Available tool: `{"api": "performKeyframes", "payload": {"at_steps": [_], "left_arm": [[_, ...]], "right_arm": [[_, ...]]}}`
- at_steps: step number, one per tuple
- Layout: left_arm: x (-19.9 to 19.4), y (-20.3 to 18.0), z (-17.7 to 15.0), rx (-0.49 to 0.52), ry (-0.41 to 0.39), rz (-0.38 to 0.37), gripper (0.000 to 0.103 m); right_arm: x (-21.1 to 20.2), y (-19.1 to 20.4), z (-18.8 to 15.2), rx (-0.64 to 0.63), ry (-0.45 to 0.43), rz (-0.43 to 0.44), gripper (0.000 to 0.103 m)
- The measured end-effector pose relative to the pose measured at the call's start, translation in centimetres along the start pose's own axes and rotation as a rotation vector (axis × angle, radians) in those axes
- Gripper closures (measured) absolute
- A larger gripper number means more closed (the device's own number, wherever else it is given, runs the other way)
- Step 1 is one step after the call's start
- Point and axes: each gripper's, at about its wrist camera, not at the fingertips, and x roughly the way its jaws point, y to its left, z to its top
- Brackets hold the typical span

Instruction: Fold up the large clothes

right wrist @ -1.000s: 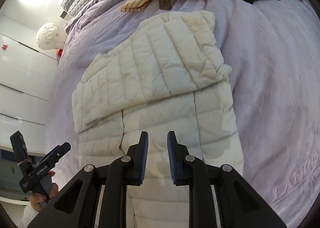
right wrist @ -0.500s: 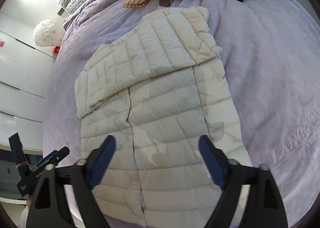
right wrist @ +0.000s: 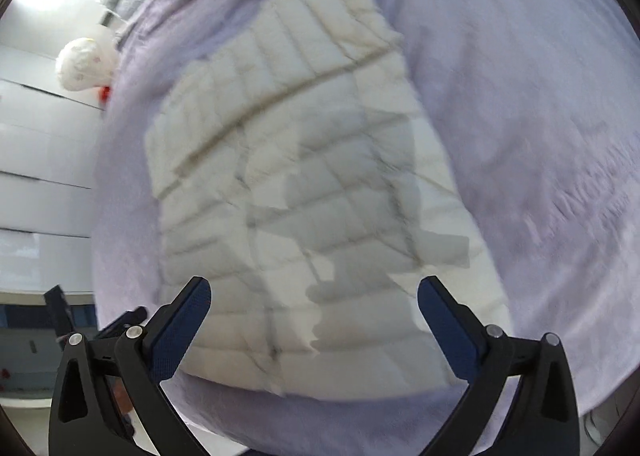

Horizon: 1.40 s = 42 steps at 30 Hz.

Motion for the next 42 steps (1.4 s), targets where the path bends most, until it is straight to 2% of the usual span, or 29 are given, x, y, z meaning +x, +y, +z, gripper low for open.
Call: {"api": "performKeyframes", "payload": {"at_steps": [6, 8, 11, 15, 22, 26, 30, 31, 33, 34, 36, 38, 39, 40, 41, 42], "left_arm": [[2.6, 1.9, -1.2, -0.03, 0.121, -0.085, 0.0], [3.2, 2.3, -1.7, -0.036, 0.134, -0.092, 0.0], [3.8, 2.9, -2.3, -0.049, 0.135, -0.123, 0.0], [4.8, 3.5, -3.0, -0.088, 0.156, -0.165, 0.0], [5.9, 1.2, -3.2, -0.05, 0.174, -0.228, 0.0], [7.2, -0.1, -3.1, -0.022, 0.186, -0.197, 0.0], [7.3, -1.4, -2.9, 0.016, 0.166, -0.162, 0.001], [7.2, -1.9, -2.9, 0.031, 0.159, -0.15, 0.002], [7.0, -2.7, -2.9, 0.052, 0.148, -0.135, 0.016], [6.8, -3.1, -2.8, 0.06, 0.143, -0.13, 0.019], [6.4, -3.6, -2.8, 0.076, 0.132, -0.136, 0.038], [6.2, -4.3, -2.7, 0.097, 0.128, -0.142, 0.048], [5.9, -4.2, -2.8, 0.111, 0.123, -0.143, 0.056], [5.7, -4.4, -2.7, 0.13, 0.118, -0.143, 0.063], [5.6, -4.5, -2.5, 0.143, 0.116, -0.147, 0.077], [5.4, -4.5, -2.3, 0.153, 0.112, -0.153, 0.085]], "right_arm": [[0.0, -6.5, -1.4, 0.225, 0.012, 0.01, 0.0], [0.1, -9.1, -2.3, 0.328, 0.013, 0.032, 0.0], [0.4, -11.8, -3.8, 0.45, 0.008, 0.102, 0.0], [1.8, -14.1, -5.7, 0.568, 0.033, 0.242, 0.0], [4.7, -13.2, -6.9, 0.572, 0.067, 0.365, 0.0], [6.6, -12.0, -6.4, 0.559, 0.086, 0.391, 0.0], [7.9, -11.2, -5.7, 0.55, 0.086, 0.424, 0.0], [8.0, -11.1, -5.6, 0.556, 0.083, 0.437, 0.0], [8.0, -11.0, -5.6, 0.567, 0.079, 0.465, 0.0], [8.0, -10.8, -5.6, 0.571, 0.077, 0.478, 0.001], [8.0, -10.5, -5.5, 0.574, 0.077, 0.492, 0.008], [7.8, -10.5, -5.7, 0.582, 0.081, 0.476, 0.038], [7.8, -10.6, -5.7, 0.589, 0.085, 0.467, 0.046], [7.9, -10.7, -5.7, 0.596, 0.089, 0.463, 0.059], [7.9, -10.9, -5.7, 0.6, 0.094, 0.462, 0.075], [8.0, -10.9, -5.7, 0.603, 0.098, 0.465, 0.082]]}}
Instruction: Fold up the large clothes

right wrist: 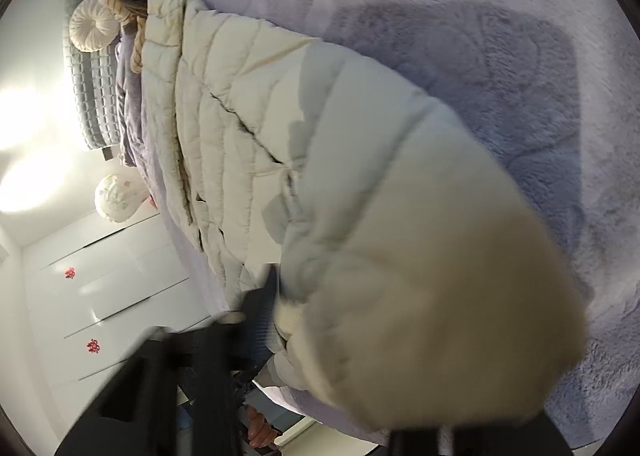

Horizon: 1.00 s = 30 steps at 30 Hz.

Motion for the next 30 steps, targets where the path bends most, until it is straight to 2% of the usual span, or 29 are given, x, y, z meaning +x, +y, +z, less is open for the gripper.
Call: {"api": "performKeyframes", "payload": {"at_steps": [2, 6, 9, 12, 22, 30], "left_arm": [[-0.8, 0.1, 0.2, 0.014, -0.02, -0.012, 0.087], [-2.3, -0.1, 0.9, 0.026, -0.059, -0.052, 0.089], [-4.6, 0.7, 1.8, -0.02, -0.109, -0.13, 0.089], [-6.7, 1.5, 2.9, -0.044, -0.16, -0.161, 0.089], [-13.1, 1.9, 9.7, -0.085, -0.354, -0.241, 0.089], [-16.0, 1.7, 16.2, -0.056, -0.439, -0.245, 0.089]], "right_arm": [[-0.3, 0.0, 0.1, -0.006, 0.01, 0.035, 0.09], [-1.0, 2.0, 0.1, -0.081, 0.031, 0.098, 0.093], [-1.6, 4.1, 0.4, -0.132, 0.043, 0.156, 0.093], [-2.2, 6.3, 1.0, -0.188, 0.047, 0.209, 0.093], [-3.5, 15.2, 4.6, -0.344, 0.015, 0.315, 0.093], [-3.2, 23.7, 8.7, -0.486, -0.006, 0.341, 0.093]]}}
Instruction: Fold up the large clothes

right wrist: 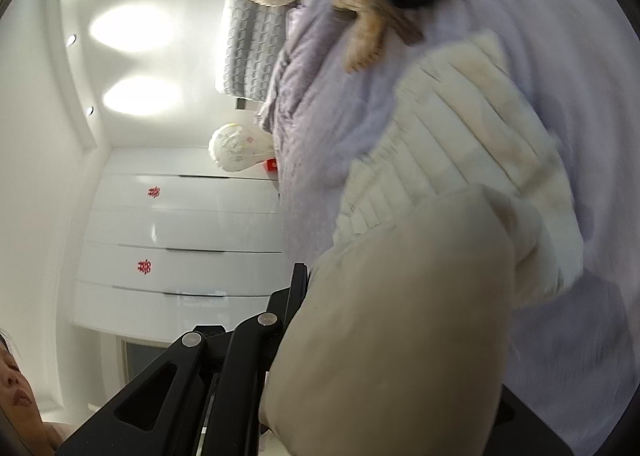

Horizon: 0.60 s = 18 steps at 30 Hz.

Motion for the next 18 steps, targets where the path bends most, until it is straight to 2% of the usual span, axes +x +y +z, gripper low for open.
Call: {"api": "performKeyframes", "payload": {"at_steps": [6, 9, 12, 18], "left_arm": [[1.5, 0.5, 3.4, -0.022, -0.014, 0.035, 0.089], [3.7, 1.1, 5.1, -0.008, -0.007, 0.076, 0.089], [7.1, 2.5, 6.7, -0.031, 0.012, 0.101, 0.089], [14.0, 4.6, 8.3, -0.051, 0.034, 0.19, 0.089]], "right_arm": [[3.3, 2.4, 4.9, -0.074, 0.03, -0.025, 0.093], [4.9, 2.5, 7.0, -0.076, 0.055, -0.045, 0.093], [7.4, 0.9, 9.5, -0.058, 0.063, -0.1, 0.093], [11.5, -4.9, 12.9, 0.037, 0.052, -0.169, 0.092]]}}
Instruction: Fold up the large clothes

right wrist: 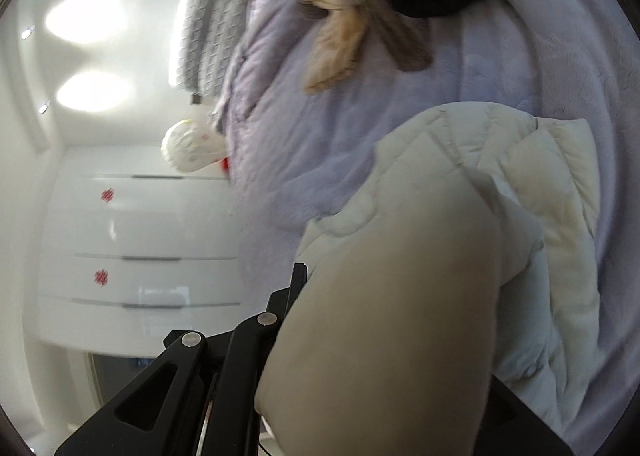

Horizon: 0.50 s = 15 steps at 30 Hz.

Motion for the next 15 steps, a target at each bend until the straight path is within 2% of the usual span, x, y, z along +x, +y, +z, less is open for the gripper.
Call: {"api": "performKeyframes", "payload": {"at_steps": [4, 8, 9, 10, 11, 13, 14, 15], "left_arm": [[2.6, 0.5, 0.7, -0.025, 0.019, 0.033, 0.088], [2.7, 0.2, 1.1, -0.013, 0.042, 0.097, 0.084], [2.2, -0.3, 1.0, 0.018, 0.032, 0.11, 0.084], [1.9, -0.6, 1.0, 0.041, 0.028, 0.116, 0.084], [1.4, -1.0, 1.0, 0.063, 0.023, 0.123, 0.083], [0.3, -1.7, 0.7, 0.103, 0.003, 0.145, 0.058], [-0.4, -2.1, 0.5, 0.118, -0.019, 0.171, 0.024], [-1.1, -2.4, 0.4, 0.13, -0.046, 0.206, 0.008]], "right_arm": [[1.7, -1.4, 1.2, 0.016, -0.009, -0.045, 0.09], [2.3, -1.9, 2.0, 0.029, 0.002, -0.054, 0.086], [2.1, -1.7, 2.0, 0.025, 0.005, -0.049, 0.081], [1.9, -1.5, 2.0, 0.019, 0.004, -0.04, 0.058], [1.6, -1.1, 2.0, 0.011, 0.001, -0.029, 0.042], [0.9, -0.2, 2.0, -0.012, -0.003, -0.012, 0.041], [0.5, 0.3, 2.1, -0.024, -0.002, -0.01, 0.041], [0.2, 0.7, 2.1, -0.034, -0.003, -0.008, 0.041]]}}
